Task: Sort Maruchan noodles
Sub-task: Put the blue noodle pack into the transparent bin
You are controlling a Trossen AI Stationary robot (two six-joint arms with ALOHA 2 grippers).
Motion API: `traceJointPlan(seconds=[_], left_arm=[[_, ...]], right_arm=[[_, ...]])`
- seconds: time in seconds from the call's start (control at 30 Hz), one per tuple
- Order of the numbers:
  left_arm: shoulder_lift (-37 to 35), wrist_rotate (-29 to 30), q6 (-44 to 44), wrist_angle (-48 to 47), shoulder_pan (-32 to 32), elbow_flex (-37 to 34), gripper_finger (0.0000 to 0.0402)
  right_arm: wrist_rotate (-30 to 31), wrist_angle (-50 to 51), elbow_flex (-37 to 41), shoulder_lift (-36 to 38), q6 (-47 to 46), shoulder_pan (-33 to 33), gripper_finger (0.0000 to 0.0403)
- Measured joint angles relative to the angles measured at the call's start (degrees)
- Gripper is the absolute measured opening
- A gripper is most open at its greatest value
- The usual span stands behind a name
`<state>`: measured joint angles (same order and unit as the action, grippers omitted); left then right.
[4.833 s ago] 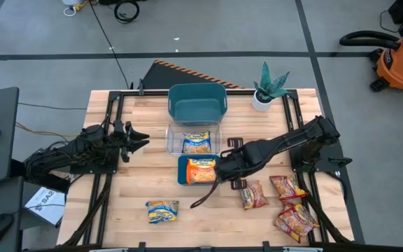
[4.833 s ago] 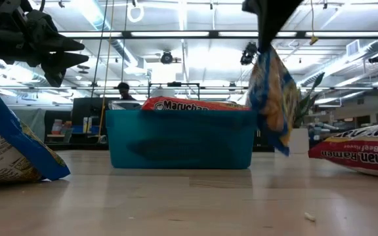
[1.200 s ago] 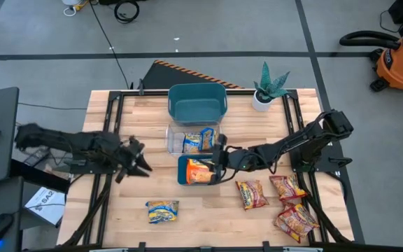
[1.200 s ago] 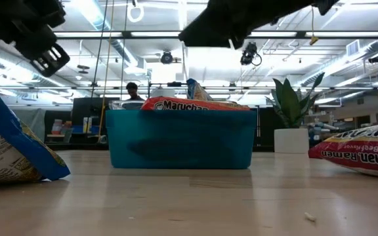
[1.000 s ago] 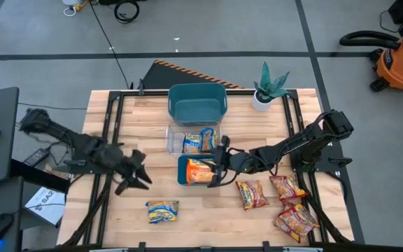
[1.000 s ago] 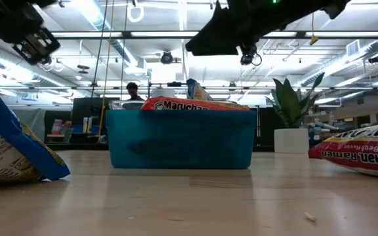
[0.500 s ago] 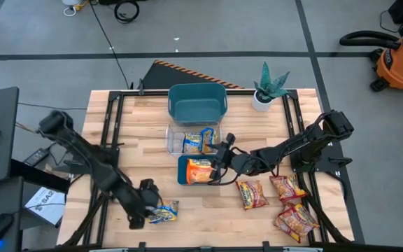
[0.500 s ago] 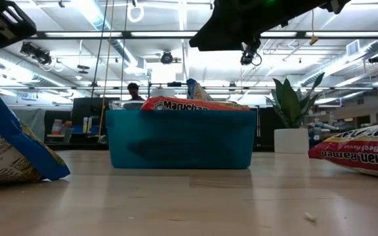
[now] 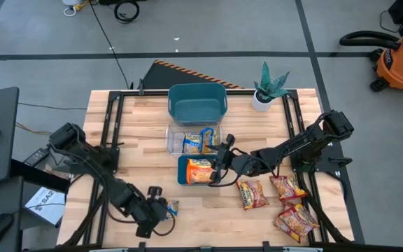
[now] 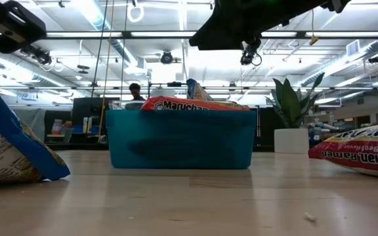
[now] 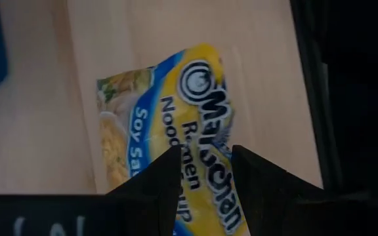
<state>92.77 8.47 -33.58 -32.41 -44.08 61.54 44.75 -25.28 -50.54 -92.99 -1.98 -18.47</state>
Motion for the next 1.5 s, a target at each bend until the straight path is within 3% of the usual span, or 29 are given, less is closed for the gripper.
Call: traceJointPlan(seconds=[0.23,0.53,0.7,0.97,1.17,1.27,1.5], left_arm=[[0.0,-0.8,1.3,-0.7,0.3,0.0,0.0129],[0.2,-2.6,0.9,-0.7,1.2,-0.1,0.0013],[0.0,-3.6,1.3,-1.9,1.5,0.5,0.0009],[-5.0,-6.1,10.6,-18.8,6.4,11.6,0.0004],[-8.7,7.0,17.7,-28.2,13.9,16.8,0.0003],[-9.4,12.0,21.4,-28.6,18.2,16.9,0.0004],[-9.6,11.9,33.1,-28.3,26.5,16.9,0.0006]], right_arm=[[-1.0,0.0,0.0,0.0,0.0,0.0,0.0174],[-2.3,0.0,0.0,0.0,-1.0,-0.7,0.0174],[-2.9,0.1,0.0,-0.1,-1.7,-1.4,0.0174],[-3.0,0.8,0.0,-0.7,-8.0,-1.9,0.0174],[-2.1,0.5,0.0,-0.7,-13.6,-3.1,0.0171],[2.3,0.5,0.0,-0.6,-13.9,-5.2,0.0164],[15.2,0.6,0.0,-0.5,-11.1,-10.1,0.0155]])
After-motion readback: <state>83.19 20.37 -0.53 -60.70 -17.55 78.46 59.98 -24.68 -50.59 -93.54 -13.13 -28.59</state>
